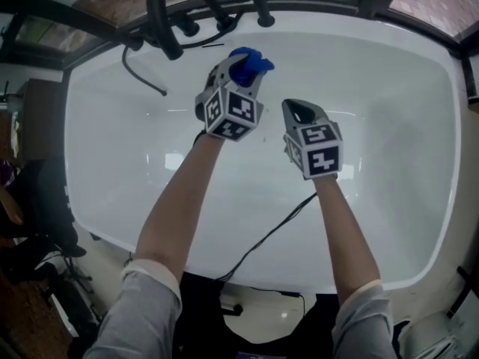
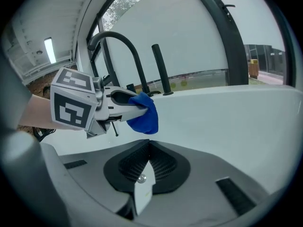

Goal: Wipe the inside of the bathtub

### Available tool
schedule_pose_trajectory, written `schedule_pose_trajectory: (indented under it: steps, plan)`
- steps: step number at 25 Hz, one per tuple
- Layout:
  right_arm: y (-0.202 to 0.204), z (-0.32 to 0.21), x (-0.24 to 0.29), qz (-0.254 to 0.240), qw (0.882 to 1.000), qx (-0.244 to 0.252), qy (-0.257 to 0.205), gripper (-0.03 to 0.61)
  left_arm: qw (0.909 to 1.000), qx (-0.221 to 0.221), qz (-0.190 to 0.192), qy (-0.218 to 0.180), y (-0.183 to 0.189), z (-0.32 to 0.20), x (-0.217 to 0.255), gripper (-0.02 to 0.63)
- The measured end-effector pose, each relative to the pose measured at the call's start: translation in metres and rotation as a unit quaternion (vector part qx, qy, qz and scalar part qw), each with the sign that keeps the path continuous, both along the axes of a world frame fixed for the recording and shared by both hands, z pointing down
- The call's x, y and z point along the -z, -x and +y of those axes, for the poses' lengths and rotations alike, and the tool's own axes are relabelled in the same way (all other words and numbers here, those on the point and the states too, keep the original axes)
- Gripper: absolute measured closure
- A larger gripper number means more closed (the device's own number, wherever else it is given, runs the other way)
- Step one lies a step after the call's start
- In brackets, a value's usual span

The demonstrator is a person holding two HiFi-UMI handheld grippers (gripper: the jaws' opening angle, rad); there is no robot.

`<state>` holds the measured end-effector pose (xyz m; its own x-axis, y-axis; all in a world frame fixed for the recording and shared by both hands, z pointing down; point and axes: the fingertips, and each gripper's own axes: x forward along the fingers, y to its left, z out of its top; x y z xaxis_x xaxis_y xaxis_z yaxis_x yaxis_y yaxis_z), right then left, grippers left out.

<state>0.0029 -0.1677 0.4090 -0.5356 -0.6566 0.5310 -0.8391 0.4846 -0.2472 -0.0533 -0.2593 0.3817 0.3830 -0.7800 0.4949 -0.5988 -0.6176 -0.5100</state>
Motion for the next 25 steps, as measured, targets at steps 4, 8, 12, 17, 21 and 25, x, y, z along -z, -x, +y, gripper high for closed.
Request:
schedule_pose_trajectory:
  steps: [4,8,12,17,21,25]
  plan:
    - [0.002,-0.010,-0.025,0.002,1.000,0.006,0.005,0.581,0.9998,0.001,-0.018,-0.013,0.005,-0.022,-0.020,0.482]
    - [-0.001,-0.014,-0.042,0.009,1.000,0.009,0.006,0.581,0.9989,-0.009,-0.025,-0.038,0.005,-0.040,-0.025,0.482]
    - [-0.003,-0.018,-0.049,0.009,1.000,0.009,0.006,0.581,0.9989,-0.008,-0.016,-0.044,-0.002,-0.054,-0.031,0.483]
    - [-0.002,-0.027,-0.056,0.000,1.000,0.009,0.006,0.581,0.9979,-0.012,-0.020,-0.060,-0.004,-0.062,-0.041,0.491]
    - [-0.003,-0.027,-0.067,0.002,1.000,0.007,0.009,0.581,0.9973,-0.017,-0.018,-0.069,-0.001,-0.061,-0.047,0.494]
    - [-0.006,-0.027,-0.079,0.005,1.000,0.004,0.013,0.581,0.9972,-0.019,-0.016,-0.071,0.000,-0.058,-0.059,0.495]
